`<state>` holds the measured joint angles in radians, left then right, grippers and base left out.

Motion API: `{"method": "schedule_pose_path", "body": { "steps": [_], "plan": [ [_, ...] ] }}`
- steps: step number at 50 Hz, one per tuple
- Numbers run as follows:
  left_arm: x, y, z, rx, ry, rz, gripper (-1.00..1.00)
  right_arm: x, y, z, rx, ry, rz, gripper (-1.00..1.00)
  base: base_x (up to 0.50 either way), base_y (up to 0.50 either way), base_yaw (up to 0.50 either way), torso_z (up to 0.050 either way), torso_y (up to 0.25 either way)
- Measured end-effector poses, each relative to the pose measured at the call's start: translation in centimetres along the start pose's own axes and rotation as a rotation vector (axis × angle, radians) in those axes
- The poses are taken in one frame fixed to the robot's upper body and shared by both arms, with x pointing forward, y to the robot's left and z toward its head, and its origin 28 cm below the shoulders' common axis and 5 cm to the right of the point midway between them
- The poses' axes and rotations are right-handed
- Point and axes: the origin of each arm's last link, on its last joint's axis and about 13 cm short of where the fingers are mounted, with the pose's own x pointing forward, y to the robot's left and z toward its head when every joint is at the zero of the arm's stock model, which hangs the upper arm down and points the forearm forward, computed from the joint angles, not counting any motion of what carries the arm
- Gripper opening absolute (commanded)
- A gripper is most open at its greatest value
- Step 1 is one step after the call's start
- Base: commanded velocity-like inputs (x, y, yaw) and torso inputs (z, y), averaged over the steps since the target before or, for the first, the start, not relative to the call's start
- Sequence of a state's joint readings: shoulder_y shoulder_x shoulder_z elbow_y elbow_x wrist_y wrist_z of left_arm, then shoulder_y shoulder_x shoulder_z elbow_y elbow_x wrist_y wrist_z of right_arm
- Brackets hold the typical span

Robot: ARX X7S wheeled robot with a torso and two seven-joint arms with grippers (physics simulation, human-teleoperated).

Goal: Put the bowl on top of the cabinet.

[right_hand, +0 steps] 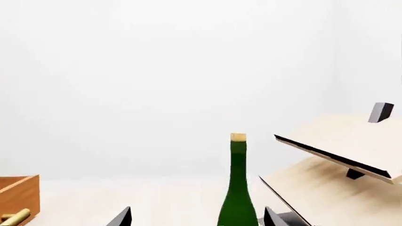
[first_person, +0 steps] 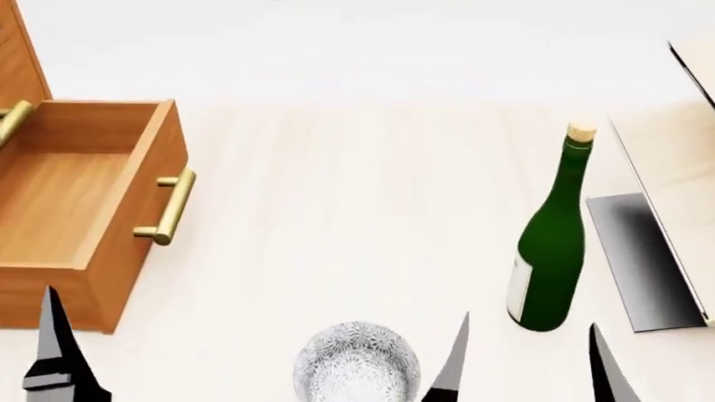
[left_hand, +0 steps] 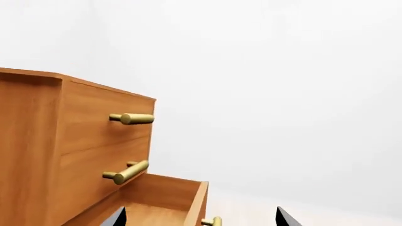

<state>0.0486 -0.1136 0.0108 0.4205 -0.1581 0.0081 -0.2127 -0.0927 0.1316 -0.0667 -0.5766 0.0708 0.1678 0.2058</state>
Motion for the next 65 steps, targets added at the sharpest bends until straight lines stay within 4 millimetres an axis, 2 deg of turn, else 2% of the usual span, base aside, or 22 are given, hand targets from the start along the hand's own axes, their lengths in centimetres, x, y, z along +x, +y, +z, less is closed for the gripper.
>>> {"method": "schedule_pose_path", "body": {
  "steps": [14, 35, 41, 65],
  "plan": [
    [0.1, 0.2, 1.9, -0.018, -0.060, 0.011, 1.00, -0.2, -0.7, 2.2, 0.019, -0.067, -0.028, 1.00, 0.50, 0.00, 0.00, 0.000, 0.001],
    [-0.2, 0.4, 2.4, -0.025, -0.087, 0.014, 1.00, -0.6, -1.2, 3.4, 0.035, -0.107, -0.044, 1.00, 0.50, 0.00, 0.00, 0.001, 0.000],
    [-0.2, 0.4, 2.4, -0.023, -0.080, 0.015, 1.00, -0.6, -1.2, 3.3, 0.028, -0.115, -0.055, 1.00, 0.33, 0.00, 0.00, 0.049, 0.008],
    [-0.1, 0.4, 2.3, -0.017, -0.048, 0.016, 1.00, -0.6, -1.2, 3.1, 0.012, -0.124, -0.071, 1.00, 0.00, 0.00, 0.00, 0.050, 0.009]
  ]
}}
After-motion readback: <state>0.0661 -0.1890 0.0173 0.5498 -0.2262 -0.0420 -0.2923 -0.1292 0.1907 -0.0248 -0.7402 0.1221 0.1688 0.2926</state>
